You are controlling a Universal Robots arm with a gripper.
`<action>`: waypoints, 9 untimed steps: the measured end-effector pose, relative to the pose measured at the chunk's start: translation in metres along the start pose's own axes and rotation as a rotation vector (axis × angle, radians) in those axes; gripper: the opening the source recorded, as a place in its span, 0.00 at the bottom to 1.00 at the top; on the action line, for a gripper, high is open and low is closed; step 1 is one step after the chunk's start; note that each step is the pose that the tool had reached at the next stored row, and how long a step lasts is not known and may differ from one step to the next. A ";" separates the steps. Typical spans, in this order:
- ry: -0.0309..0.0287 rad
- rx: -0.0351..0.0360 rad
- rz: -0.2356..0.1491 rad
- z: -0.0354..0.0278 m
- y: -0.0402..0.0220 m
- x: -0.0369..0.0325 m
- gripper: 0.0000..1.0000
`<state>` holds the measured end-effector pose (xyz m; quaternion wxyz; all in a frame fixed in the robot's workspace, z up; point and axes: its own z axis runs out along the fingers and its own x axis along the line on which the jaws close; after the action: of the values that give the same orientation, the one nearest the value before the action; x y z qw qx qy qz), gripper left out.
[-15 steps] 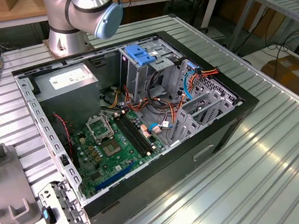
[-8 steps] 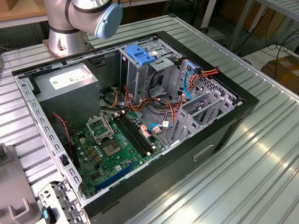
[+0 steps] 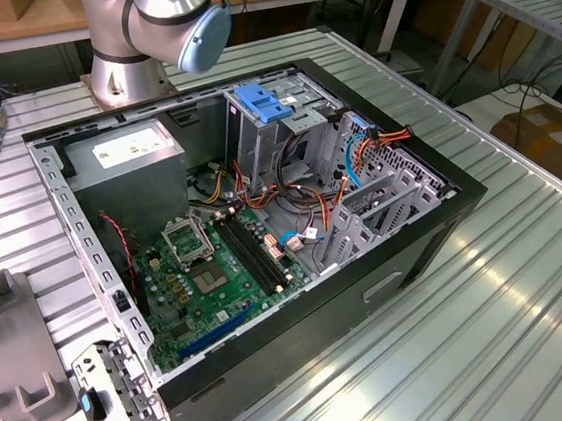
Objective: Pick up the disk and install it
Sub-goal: 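Pick up the disk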
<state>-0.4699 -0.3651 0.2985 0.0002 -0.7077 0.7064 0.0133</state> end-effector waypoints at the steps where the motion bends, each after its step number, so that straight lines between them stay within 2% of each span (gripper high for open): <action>1: 0.0000 -0.0002 0.000 0.0003 0.0000 0.0000 0.48; 9: 0.0001 0.0004 0.000 0.0014 0.0000 0.0000 0.47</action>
<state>-0.4700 -0.3651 0.2972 0.0003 -0.7077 0.7064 0.0131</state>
